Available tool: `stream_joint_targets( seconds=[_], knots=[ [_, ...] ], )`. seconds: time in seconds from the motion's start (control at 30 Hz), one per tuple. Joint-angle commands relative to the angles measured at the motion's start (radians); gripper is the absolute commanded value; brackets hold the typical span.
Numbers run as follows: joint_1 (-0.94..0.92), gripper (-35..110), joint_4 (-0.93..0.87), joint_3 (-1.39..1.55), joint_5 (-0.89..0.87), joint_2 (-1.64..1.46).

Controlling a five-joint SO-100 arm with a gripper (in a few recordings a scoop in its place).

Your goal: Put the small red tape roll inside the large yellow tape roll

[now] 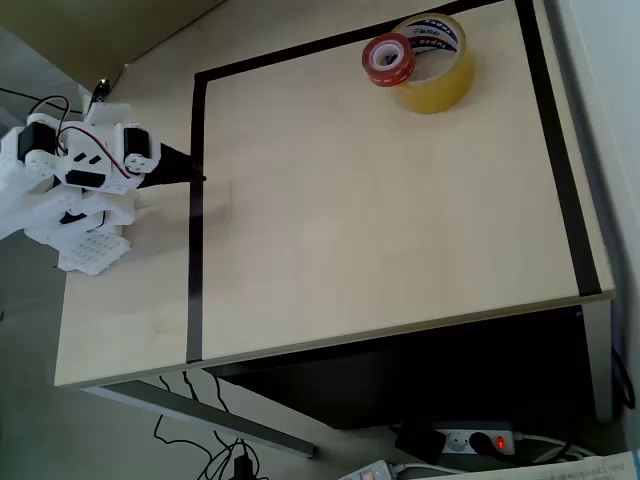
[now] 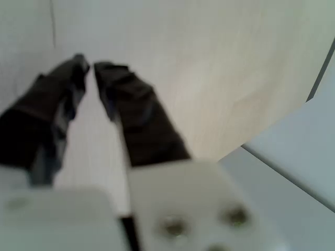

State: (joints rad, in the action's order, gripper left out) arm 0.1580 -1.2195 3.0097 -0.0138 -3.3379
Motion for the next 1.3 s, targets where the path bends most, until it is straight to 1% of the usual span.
stream_joint_targets(
  seconds=[0.0,0.07,0.13,0.2,0.3,0.33,0.37,0.4,0.43,0.47,0.5,0.63,0.7,0.77,0.83,0.93,1.0,1.1,1.27],
  knots=[
    [-0.170,23,-0.018,0.107,0.025,0.003],
    [-0.167,31,-0.020,0.107,0.031,0.003],
    [-0.132,31,-0.014,0.107,0.031,0.003],
    [-0.166,31,-0.011,0.107,0.025,0.003],
    [-0.163,31,-0.017,0.107,0.031,0.003],
    [-0.163,28,-0.020,0.107,0.040,0.003],
    [-0.160,13,-0.020,0.107,0.051,0.003],
    [-0.161,7,-0.020,0.107,0.057,0.003],
    [-0.143,3,-0.020,0.107,0.086,0.003],
    [-0.114,0,-0.021,0.106,0.110,0.003],
    [-0.100,0,-0.021,0.094,0.110,0.003],
    [-0.133,0,-0.020,-0.046,0.103,0.028],
    [-0.132,0,0.003,-0.173,0.109,0.175],
    [-0.112,0,0.014,-0.353,0.109,0.422],
    [-0.092,0,-0.020,-0.566,0.110,0.680],
    [-0.089,0,-0.101,-0.882,0.110,0.951],
    [-0.106,0,-0.127,-1.034,0.107,1.051],
    [-0.078,0,-0.129,-1.204,0.118,1.175],
    [0.002,0,-0.153,-1.471,0.275,1.454]
  ],
)
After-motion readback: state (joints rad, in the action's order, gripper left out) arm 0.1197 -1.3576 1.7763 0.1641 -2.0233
